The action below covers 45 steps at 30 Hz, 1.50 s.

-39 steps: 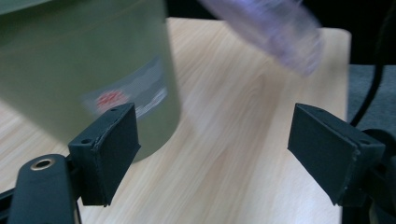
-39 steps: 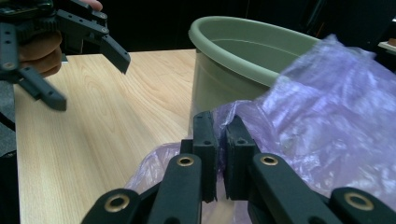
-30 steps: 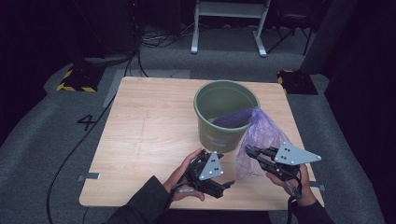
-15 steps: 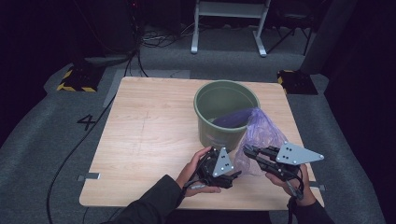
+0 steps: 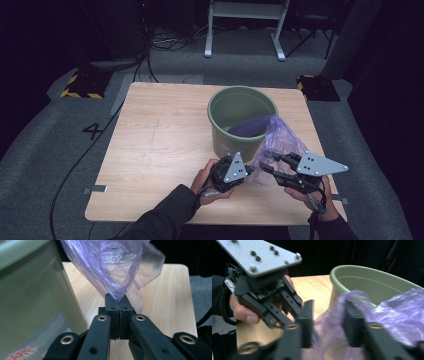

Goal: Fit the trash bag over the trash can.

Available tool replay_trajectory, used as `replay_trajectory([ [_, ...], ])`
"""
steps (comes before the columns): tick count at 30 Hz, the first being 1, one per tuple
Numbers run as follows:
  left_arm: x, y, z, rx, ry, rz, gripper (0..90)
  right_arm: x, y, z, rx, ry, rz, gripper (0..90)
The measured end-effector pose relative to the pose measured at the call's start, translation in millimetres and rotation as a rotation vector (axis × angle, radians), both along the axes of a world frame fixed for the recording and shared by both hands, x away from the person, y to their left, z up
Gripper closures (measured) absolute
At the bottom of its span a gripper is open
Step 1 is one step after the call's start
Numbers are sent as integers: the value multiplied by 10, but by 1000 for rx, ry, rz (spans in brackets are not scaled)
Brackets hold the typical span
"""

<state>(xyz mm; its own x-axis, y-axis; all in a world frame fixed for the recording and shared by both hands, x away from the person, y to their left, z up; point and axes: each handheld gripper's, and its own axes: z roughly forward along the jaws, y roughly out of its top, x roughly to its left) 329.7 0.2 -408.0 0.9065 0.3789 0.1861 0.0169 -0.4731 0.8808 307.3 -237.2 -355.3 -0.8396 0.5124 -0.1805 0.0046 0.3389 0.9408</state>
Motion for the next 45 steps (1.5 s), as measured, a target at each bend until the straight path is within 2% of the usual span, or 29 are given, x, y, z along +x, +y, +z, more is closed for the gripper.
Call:
replay_trajectory([
  [1, 7, 33, 21, -3, -3, 10, 897, -11, -28, 12, 6, 3, 10, 449],
  [2, 7, 33, 21, -3, -3, 10, 897, -11, -28, 12, 6, 3, 10, 449],
  [5, 16, 108, 65, -6, -18, 25, 898, -60, -84, 41, -1, -31, 5, 346],
  [6, 24, 160, 93, -14, -19, 30, 898, -108, -133, 67, -38, -83, -3, 331],
  [10, 39, 272, 155, -20, -22, 44, 898, -154, -214, 111, -87, -126, -27, 321],
  [12, 57, 358, 201, -38, -24, 57, 898, -170, -324, 154, -107, -155, -74, 331],
  [14, 72, 444, 246, -56, -25, 73, 898, -170, -346, 160, -110, -161, -95, 335],
  [17, 95, 565, 301, -66, -41, 102, 898, -140, -426, 165, -125, -189, -176, 349],
  [18, 117, 630, 320, -80, -29, 115, 898, -110, -456, 154, -148, -212, -231, 350],
  [20, 132, 674, 336, -92, -28, 125, 898, -93, -466, 148, -156, -210, -238, 354],
  [23, 171, 780, 392, -112, -29, 141, 898, 4, -514, 117, -183, -221, -286, 441],
  [24, 196, 830, 422, -118, -35, 150, 898, 72, -565, 120, -168, -201, -282, 563],
  [26, 233, 892, 452, -129, -48, 161, 898, 150, -614, 125, -157, -193, -271, 644],
  [27, 233, 892, 452, -129, -48, 161, 898, 150, -614, 125, -157, -193, -271, 644],
  [28, 265, 933, 459, -140, -52, 162, 898, 182, -626, 129, -149, -192, -270, 700],
  [29, 286, 952, 460, -141, -56, 163, 898, 250, -643, 144, -136, -184, -260, 749],
  [32, 372, 1022, 448, -158, -51, 175, 898, 405, -656, 175, -126, -170, -256, 810],
  [37, 512, 1102, 454, -163, -65, 199, 898, 682, -672, 228, -88, -112, -230, 822],
  [42, 662, 1167, 539, -181, -71, 221, 898, 889, -618, 342, -119, -108, -254, 731],
  [45, 758, 1216, 604, -207, -64, 237, 898, 983, -620, 410, -101, -93, -258, 686],
])
